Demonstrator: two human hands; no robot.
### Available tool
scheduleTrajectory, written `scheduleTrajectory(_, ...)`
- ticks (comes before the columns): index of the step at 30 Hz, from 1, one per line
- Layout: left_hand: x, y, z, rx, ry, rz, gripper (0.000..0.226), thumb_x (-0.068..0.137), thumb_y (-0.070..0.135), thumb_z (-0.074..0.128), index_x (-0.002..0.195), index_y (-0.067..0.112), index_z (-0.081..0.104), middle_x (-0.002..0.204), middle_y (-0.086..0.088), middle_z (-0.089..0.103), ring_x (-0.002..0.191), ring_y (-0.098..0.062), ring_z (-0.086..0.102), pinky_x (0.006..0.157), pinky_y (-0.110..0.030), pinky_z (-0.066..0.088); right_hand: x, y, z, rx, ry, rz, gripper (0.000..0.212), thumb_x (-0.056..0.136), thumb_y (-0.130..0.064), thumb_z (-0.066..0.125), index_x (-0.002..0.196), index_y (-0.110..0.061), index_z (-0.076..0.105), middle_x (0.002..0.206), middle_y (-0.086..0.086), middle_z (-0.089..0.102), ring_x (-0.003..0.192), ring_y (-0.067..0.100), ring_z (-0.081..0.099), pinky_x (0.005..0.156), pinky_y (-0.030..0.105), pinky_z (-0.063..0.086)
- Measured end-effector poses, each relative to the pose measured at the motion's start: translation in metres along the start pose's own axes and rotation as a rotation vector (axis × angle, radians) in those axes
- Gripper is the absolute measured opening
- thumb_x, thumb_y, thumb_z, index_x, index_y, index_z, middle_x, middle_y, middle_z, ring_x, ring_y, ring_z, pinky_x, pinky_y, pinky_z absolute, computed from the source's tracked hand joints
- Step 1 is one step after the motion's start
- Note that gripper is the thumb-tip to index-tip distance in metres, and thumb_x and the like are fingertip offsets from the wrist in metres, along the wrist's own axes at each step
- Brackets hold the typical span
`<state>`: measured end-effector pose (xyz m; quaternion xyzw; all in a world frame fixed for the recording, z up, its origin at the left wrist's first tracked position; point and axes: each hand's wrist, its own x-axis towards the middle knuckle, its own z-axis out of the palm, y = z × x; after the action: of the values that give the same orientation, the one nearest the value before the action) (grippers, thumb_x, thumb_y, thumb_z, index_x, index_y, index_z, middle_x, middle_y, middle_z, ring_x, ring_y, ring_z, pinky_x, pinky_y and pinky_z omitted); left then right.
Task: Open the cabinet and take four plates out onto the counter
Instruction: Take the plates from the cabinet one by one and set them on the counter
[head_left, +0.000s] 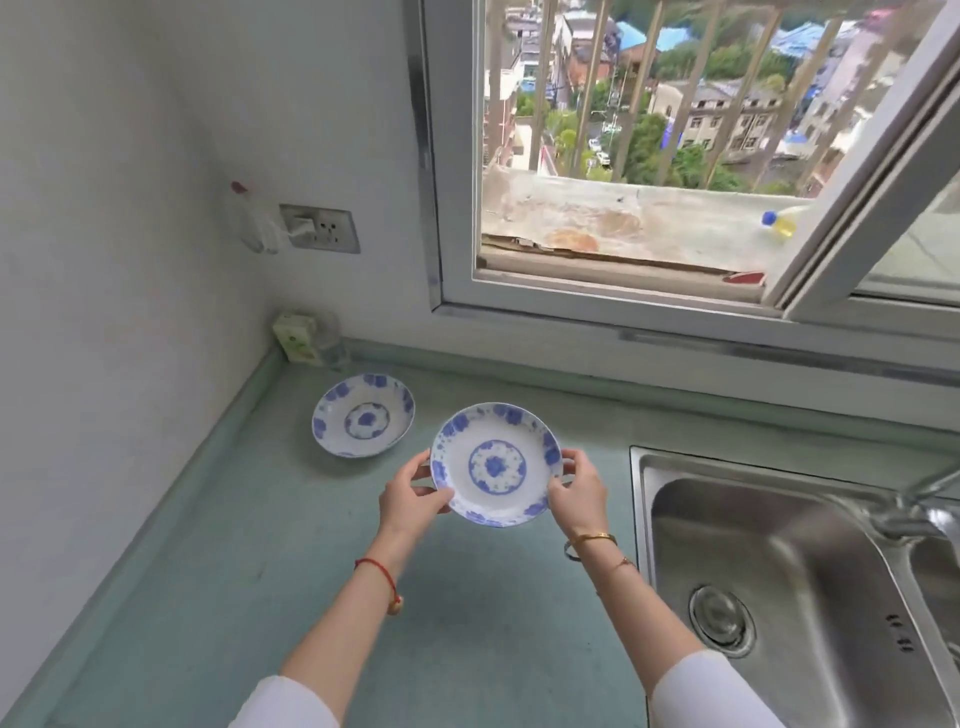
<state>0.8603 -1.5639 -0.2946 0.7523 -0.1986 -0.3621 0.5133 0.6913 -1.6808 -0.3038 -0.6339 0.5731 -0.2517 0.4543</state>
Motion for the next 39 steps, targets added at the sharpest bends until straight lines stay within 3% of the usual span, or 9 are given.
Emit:
scheduleTrajectory(4,0.05,-0.006,0.017,-0.031,-0.062,-0.065,0.066,0.081,-0.011,0.068,0.143,0.007,0.049,0.13,-0.016,0.061,0.113,-0.036,0.064,0.09,-0.05,0.058,0.04,0.014,0.015,-0.007,0.019,0.064,0.026,0.089,-0.008,0.057,0.115,-0.01,0.055,0.113,0.011,0.062,0.099,0.028,0.063,0.084,0.04,0.057)
scheduleTrajectory(9,0.099,-0.021,0.032,-0.027,-0.098,-0.068,0.063,0.085,-0.007,0.067,0.143,0.008,0.049,0.134,-0.012,0.061,0.111,-0.026,0.063,0.094,-0.047,0.056,0.079,0.022,0.031,-0.041,0.021,0.1,0.029,0.09,-0.007,0.055,0.119,-0.011,0.053,0.119,0.013,0.06,0.105,0.029,0.061,0.09,0.046,0.056)
scheduleTrajectory(14,0.129,-0.031,0.04,-0.013,-0.125,-0.058,0.062,0.085,-0.003,0.068,0.143,0.014,0.052,0.132,-0.007,0.065,0.11,-0.022,0.064,0.099,-0.046,0.054,0.104,0.03,0.044,-0.111,0.041,0.106,0.036,0.09,-0.006,0.055,0.125,-0.012,0.051,0.127,0.012,0.053,0.111,0.025,0.055,0.098,0.042,0.05)
scheduleTrajectory(25,0.135,-0.045,0.044,0.004,-0.145,-0.075,0.063,0.086,-0.005,0.067,0.144,0.013,0.049,0.13,-0.007,0.065,0.108,-0.023,0.064,0.095,-0.045,0.057,0.106,0.041,0.054,-0.173,0.079,0.154,0.037,0.09,-0.005,0.055,0.127,-0.01,0.05,0.125,0.015,0.05,0.089,0.017,0.052,0.083,0.03,0.047)
scheduleTrajectory(29,0.136,-0.043,0.04,-0.014,-0.177,-0.076,0.063,0.087,-0.006,0.065,0.145,0.014,0.047,0.133,-0.008,0.063,0.111,-0.026,0.064,0.092,-0.049,0.058,0.104,0.041,0.056,-0.19,0.09,0.161,0.038,0.089,-0.004,0.055,0.126,-0.01,0.051,0.124,0.016,0.051,0.09,0.02,0.055,0.087,0.036,0.052)
scheduleTrajectory(31,0.135,-0.043,0.039,-0.007,-0.196,-0.072,0.063,0.088,-0.005,0.064,0.146,0.014,0.046,0.136,-0.009,0.062,0.109,-0.025,0.065,0.086,-0.041,0.061,0.105,0.039,0.056,-0.206,0.083,0.173,0.039,0.088,-0.003,0.054,0.127,-0.009,0.05,0.125,0.017,0.051,0.095,0.024,0.057,0.091,0.039,0.051)
scheduleTrajectory(34,0.131,-0.041,0.035,0.035,-0.209,-0.077,0.07,0.09,0.004,0.067,0.152,0.013,0.035,0.144,-0.008,0.054,0.105,-0.018,0.063,0.072,-0.026,0.062,0.101,0.031,0.055,-0.266,0.079,0.192,0.042,0.09,-0.008,0.053,0.132,-0.006,0.045,0.13,0.019,0.049,0.111,0.032,0.056,0.096,0.04,0.046)
scheduleTrajectory(37,0.119,-0.032,0.017,0.094,-0.114,-0.089,0.07,0.089,0.02,0.07,0.15,0.014,0.037,0.146,-0.004,0.05,0.089,-0.011,0.064,0.087,-0.04,0.059,0.092,0.012,0.052,-0.29,0.149,0.157,0.044,0.092,-0.015,0.054,0.133,-0.005,0.042,0.132,0.017,0.045,0.117,0.032,0.052,0.1,0.04,0.045)
scheduleTrajectory(39,0.106,-0.024,-0.001,0.085,-0.057,-0.052,0.056,0.09,0.025,0.069,0.142,0.019,0.047,0.143,0.002,0.052,0.087,-0.009,0.065,0.088,-0.038,0.058,0.084,-0.011,0.049,-0.205,0.178,0.079,0.037,0.092,-0.016,0.054,0.128,-0.006,0.048,0.125,0.015,0.051,0.106,0.024,0.054,0.092,0.032,0.045)
